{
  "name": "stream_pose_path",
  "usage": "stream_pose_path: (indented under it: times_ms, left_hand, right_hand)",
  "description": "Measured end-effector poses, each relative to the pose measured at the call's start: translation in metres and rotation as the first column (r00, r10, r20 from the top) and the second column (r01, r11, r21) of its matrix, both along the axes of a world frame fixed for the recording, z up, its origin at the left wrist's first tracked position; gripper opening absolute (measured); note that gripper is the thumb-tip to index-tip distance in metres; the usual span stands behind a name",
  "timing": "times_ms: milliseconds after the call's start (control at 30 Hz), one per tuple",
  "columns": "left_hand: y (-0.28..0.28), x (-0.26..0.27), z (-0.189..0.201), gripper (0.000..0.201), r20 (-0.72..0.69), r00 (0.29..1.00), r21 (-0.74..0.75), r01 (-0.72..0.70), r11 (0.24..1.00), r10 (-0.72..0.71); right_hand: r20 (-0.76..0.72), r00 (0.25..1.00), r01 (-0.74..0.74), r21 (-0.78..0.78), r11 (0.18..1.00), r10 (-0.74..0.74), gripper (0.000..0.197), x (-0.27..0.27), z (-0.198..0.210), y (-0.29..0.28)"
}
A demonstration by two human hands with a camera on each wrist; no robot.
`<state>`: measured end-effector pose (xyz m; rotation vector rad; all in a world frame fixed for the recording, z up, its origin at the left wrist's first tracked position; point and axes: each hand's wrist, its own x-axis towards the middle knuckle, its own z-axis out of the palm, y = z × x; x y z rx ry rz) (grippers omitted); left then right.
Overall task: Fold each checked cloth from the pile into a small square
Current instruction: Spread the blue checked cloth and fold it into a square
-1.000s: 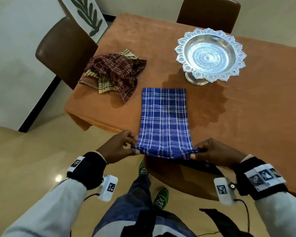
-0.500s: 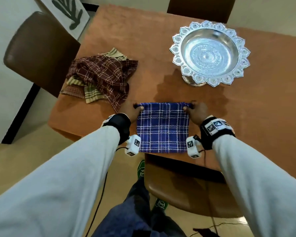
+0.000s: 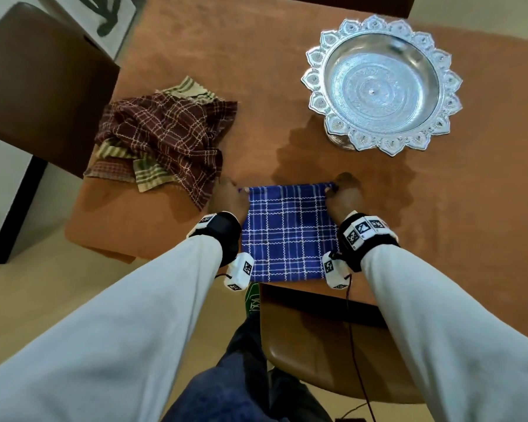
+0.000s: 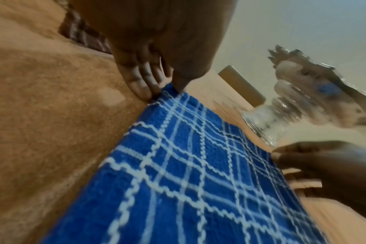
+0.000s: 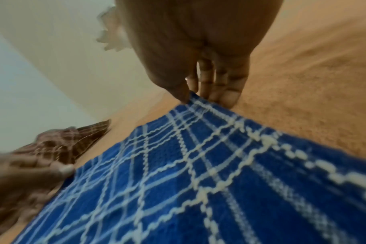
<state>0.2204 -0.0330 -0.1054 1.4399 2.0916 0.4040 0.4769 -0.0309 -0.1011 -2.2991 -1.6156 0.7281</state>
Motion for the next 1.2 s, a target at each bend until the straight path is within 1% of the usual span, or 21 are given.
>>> stream_pose_path:
  times_ms: [33,67,100,133,167,200,267,300,367,433,467,533,600,633,800,900,967,1033,1067,1133,1200]
  left_hand:
    - [-0.004,0.006,0.003,0.024,-0.091,0.993,0.067,0.083,0.994,-0.077]
    - [-0.010,0.015,0.006,0.025,-0.197,0.956,0.134,0.244,0.960,-0.216]
    - [-0.017,0.026,0.006,0.029,-0.285,0.869,0.152,0.458,0.876,-0.405]
    - [-0.026,0.035,0.003,0.038,-0.330,0.738,0.120,0.651,0.750,-0.588]
    - [-0.035,0.041,-0.004,0.049,-0.342,0.611,0.043,0.769,0.638,-0.714]
    - [-0.041,0.040,-0.012,0.060,-0.350,0.529,-0.059,0.811,0.582,-0.773]
    - [-0.050,0.021,-0.024,0.073,-0.401,0.473,-0.208,0.787,0.581,-0.784]
    - [-0.054,0.007,-0.029,0.076,-0.431,0.471,-0.229,0.768,0.598,-0.770]
    - [-0.061,-0.012,-0.030,0.079,-0.455,0.486,-0.248,0.736,0.630,-0.746]
    - [-0.065,-0.012,-0.024,0.077,-0.474,0.522,-0.245,0.696,0.675,-0.710]
    - [-0.067,-0.005,-0.020,0.076,-0.485,0.536,-0.228,0.686,0.691,-0.691]
    - [-0.080,0.019,-0.015,0.074,-0.465,0.527,-0.172,0.735,0.656,-0.711]
    - [-0.098,0.029,-0.018,0.073,-0.434,0.447,-0.177,0.809,0.561,-0.782]
    - [-0.106,0.024,-0.021,0.073,-0.421,0.437,-0.196,0.812,0.550,-0.795]
    - [-0.144,-0.033,-0.026,0.073,-0.428,0.532,-0.183,0.740,0.647,-0.730]
    - [-0.153,-0.031,-0.016,0.074,-0.429,0.575,-0.160,0.711,0.685,-0.697]
    - [-0.157,-0.021,-0.007,0.074,-0.399,0.533,-0.126,0.774,0.620,-0.746]
    - [-0.164,-0.013,-0.001,0.065,-0.364,0.433,-0.110,0.859,0.500,-0.825]
    - [-0.167,-0.010,0.000,0.059,-0.350,0.406,-0.120,0.874,0.470,-0.844]
    - [-0.168,-0.009,0.000,0.050,-0.328,0.445,-0.094,0.863,0.497,-0.834]
    - [-0.167,-0.008,0.001,0.040,-0.297,0.509,-0.025,0.842,0.539,-0.808]
  right_hand:
    - [0.110,0.992,-0.057,0.013,0.998,0.056,0.030,-0.008,0.005,-0.006]
    - [0.180,0.972,-0.157,0.019,0.987,0.151,0.039,-0.019,0.010,-0.013]
    - [0.179,0.941,-0.293,0.003,0.956,0.288,0.048,-0.032,0.014,-0.021]
    - [0.130,0.889,-0.436,-0.049,0.899,0.439,0.057,-0.043,0.014,-0.029]
    - [0.076,0.823,-0.550,-0.138,0.823,0.563,0.065,-0.050,0.011,-0.037]
    - [0.063,0.757,-0.623,-0.234,0.747,0.651,0.069,-0.050,0.002,-0.042]
    - [0.155,0.647,-0.677,-0.333,0.656,0.747,0.077,-0.033,-0.014,-0.050]
    - [0.218,0.615,-0.672,-0.357,0.648,0.758,0.085,-0.021,-0.020,-0.051]
    - [0.290,0.641,-0.613,-0.363,0.702,0.710,0.101,0.000,-0.023,-0.053]
    - [0.329,0.688,-0.540,-0.364,0.759,0.647,0.098,0.001,-0.020,-0.057]
    - [0.314,0.698,-0.536,-0.366,0.761,0.643,0.093,-0.008,-0.015,-0.062]
    - [0.247,0.649,-0.650,-0.311,0.693,0.720,0.084,-0.033,-0.008,-0.078]
    - [0.184,0.533,-0.772,-0.292,0.564,0.826,0.078,-0.042,-0.015,-0.097]
    - [0.171,0.503,-0.788,-0.311,0.531,0.847,0.080,-0.036,-0.019,-0.103]
    - [0.202,0.542,-0.712,-0.407,0.573,0.816,0.094,0.025,-0.020,-0.120]
    - [0.260,0.543,-0.681,-0.419,0.600,0.798,0.087,0.022,-0.009,-0.123]
    - [0.188,0.540,-0.724,-0.393,0.567,0.820,0.082,0.005,0.002,-0.124]
    - [0.109,0.472,-0.809,-0.340,0.479,0.875,0.081,-0.006,0.007,-0.130]
    - [0.061,0.442,-0.833,-0.342,0.435,0.895,0.080,-0.008,0.009,-0.134]
    - [0.011,0.433,-0.837,-0.367,0.407,0.901,0.082,-0.008,0.011,-0.137]
    - [0.001,0.471,-0.817,-0.376,0.437,0.882,0.087,-0.009,0.017,-0.138]
